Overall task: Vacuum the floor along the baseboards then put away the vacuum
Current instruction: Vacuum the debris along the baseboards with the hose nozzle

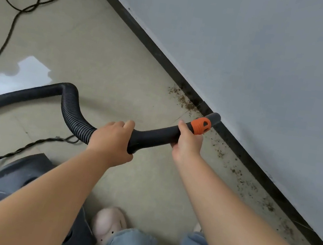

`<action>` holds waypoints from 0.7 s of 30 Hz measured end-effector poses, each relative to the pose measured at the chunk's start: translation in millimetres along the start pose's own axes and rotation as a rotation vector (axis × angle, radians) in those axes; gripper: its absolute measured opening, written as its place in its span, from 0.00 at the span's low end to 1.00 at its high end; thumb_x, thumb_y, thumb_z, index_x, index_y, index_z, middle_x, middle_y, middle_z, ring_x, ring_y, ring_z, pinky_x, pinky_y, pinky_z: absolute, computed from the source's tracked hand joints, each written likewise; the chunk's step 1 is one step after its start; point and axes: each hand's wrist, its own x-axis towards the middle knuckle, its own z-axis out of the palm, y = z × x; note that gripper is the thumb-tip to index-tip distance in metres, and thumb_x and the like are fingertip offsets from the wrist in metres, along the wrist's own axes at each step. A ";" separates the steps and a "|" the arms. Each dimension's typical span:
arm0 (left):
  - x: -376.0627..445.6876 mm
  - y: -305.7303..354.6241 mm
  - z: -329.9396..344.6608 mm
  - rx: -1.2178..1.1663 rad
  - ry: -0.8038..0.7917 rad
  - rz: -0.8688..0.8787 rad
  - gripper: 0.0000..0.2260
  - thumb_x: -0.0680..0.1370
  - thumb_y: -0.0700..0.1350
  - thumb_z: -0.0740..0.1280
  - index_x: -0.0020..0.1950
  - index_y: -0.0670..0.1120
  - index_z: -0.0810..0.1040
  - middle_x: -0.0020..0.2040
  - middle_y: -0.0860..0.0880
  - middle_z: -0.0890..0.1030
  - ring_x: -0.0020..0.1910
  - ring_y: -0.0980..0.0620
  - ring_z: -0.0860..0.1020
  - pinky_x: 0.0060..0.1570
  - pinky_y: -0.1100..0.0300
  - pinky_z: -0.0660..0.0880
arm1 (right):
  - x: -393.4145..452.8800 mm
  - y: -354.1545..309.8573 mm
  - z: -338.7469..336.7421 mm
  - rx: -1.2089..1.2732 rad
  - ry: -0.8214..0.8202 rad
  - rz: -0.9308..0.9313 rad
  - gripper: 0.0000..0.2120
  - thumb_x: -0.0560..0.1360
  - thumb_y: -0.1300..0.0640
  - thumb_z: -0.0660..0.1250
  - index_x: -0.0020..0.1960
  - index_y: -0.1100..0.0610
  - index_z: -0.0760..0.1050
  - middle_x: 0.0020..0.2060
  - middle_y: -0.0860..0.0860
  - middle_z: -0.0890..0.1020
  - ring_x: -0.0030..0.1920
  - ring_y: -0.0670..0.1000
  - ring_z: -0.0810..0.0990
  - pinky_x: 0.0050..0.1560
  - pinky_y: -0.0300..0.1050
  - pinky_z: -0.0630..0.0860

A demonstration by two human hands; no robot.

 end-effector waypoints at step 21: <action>137.0 -63.9 110.3 0.223 0.354 -0.268 0.09 0.76 0.48 0.61 0.54 0.46 0.68 0.51 0.50 0.75 0.51 0.49 0.72 0.42 0.60 0.63 | 150.0 63.6 140.7 -0.304 -0.276 0.018 0.25 0.74 0.62 0.66 0.68 0.61 0.61 0.59 0.57 0.73 0.57 0.58 0.74 0.58 0.56 0.75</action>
